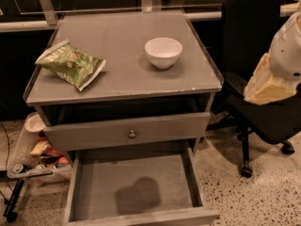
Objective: Close middle drawer
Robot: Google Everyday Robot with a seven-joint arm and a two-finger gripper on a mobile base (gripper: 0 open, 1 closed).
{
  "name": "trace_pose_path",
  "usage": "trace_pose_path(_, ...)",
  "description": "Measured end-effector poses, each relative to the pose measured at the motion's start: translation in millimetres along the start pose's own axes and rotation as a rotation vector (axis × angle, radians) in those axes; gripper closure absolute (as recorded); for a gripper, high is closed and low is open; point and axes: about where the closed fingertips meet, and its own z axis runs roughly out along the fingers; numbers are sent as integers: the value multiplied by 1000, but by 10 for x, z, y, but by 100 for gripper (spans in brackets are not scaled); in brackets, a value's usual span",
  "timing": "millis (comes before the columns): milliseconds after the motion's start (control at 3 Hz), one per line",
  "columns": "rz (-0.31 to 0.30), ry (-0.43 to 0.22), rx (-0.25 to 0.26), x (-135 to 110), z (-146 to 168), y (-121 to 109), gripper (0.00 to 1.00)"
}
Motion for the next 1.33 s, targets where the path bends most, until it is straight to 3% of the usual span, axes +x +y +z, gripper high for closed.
trace_pose_path(333, 41, 2, -29, 59, 144, 468, 100)
trace_pose_path(667, 72, 9, -96, 166, 567, 990, 100)
trace_pose_path(1000, 121, 58, -207, 356, 1262, 1433, 100)
trace_pose_path(1333, 130, 97, -273, 515, 1474, 1717, 100)
